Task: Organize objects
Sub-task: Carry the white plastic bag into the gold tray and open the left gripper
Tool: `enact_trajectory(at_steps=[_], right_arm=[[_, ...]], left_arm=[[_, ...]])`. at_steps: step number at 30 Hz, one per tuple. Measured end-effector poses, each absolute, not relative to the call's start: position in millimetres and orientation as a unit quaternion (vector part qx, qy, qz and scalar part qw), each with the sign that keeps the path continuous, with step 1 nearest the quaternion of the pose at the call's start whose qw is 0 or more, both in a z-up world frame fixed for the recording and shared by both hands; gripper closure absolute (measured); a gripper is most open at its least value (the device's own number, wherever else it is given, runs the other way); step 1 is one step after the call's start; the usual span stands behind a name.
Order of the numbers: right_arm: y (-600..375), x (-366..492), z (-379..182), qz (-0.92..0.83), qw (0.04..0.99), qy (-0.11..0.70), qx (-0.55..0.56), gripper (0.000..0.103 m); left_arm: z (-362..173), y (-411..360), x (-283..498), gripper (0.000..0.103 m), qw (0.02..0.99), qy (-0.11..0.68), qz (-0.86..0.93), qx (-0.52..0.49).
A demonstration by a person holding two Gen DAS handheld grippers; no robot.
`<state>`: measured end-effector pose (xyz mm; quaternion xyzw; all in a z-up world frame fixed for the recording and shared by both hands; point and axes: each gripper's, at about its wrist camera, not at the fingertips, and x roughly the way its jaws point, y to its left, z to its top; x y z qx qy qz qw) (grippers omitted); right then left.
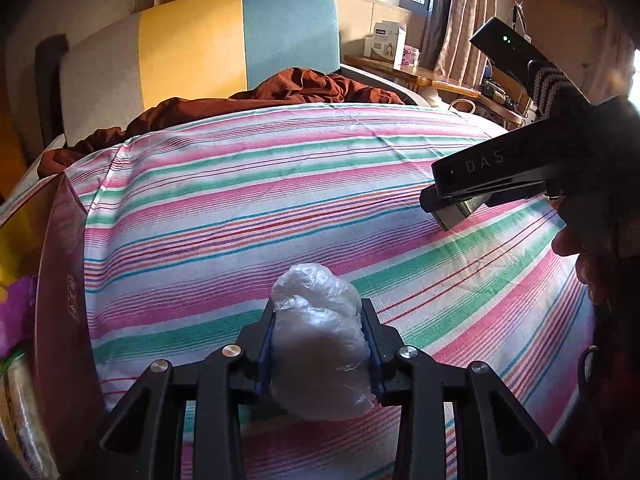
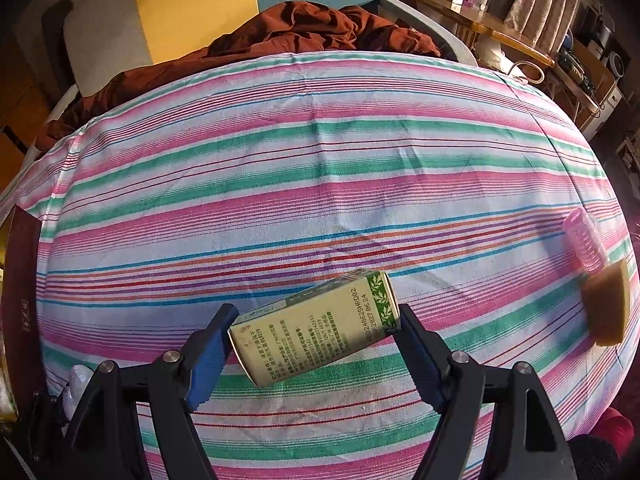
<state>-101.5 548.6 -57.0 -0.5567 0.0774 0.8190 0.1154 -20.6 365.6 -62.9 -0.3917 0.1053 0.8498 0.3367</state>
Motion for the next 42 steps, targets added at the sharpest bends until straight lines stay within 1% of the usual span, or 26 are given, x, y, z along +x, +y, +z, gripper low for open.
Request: enact_trajectory(at_steps=[5,8,17,21,27,31,34,37,40,41,42], right_arm=[[533,-93,-66,0.817,0.098,0.047,-0.566,0.024],[525,-82,-62,0.818,0.088,0.030,-0.568,0.023],[512,-64,-57,0.816,0.097,0.006,-0.569,0.023],[504,-60,-56,0.815,0.102,0.000,-0.570,0.023],[507,-60,-57,0.814,0.109,-0.009,-0.571,0.023],[507,-58,-54,0.817,0.110,-0.007,-0.566,0.023],[510,-57,-53,0.818,0.114,-0.003,-0.563,0.023],[514,-59,-53,0.820,0.114,-0.002,-0.561,0.023],[509,-57,-49,0.820,0.115,-0.005,-0.561,0.023],[508,-56,-48,0.820,0.116,-0.006,-0.560,0.023],[509,-60,-49,0.821,0.116,-0.006,-0.560,0.023]], left_arm=[[-37,349,-10,0.065,0.339,0.101,0.862,-0.363],[-20,338,-8,0.065,0.337,0.096,0.869,-0.349],[10,287,-11,0.065,0.320,0.083,0.879,-0.343],[12,245,-34,0.065,0.287,0.058,0.884,-0.364],[13,167,-87,0.065,0.217,-0.024,0.887,-0.406],[0,130,-120,0.065,0.175,-0.061,0.880,-0.437],[-16,113,-136,0.064,0.144,-0.075,0.875,-0.457],[-27,112,-144,0.064,0.137,-0.068,0.871,-0.466],[-29,119,-143,0.057,0.137,-0.045,0.876,-0.461],[-28,120,-141,0.051,0.143,-0.041,0.877,-0.457],[-26,122,-138,0.047,0.147,-0.037,0.880,-0.451]])
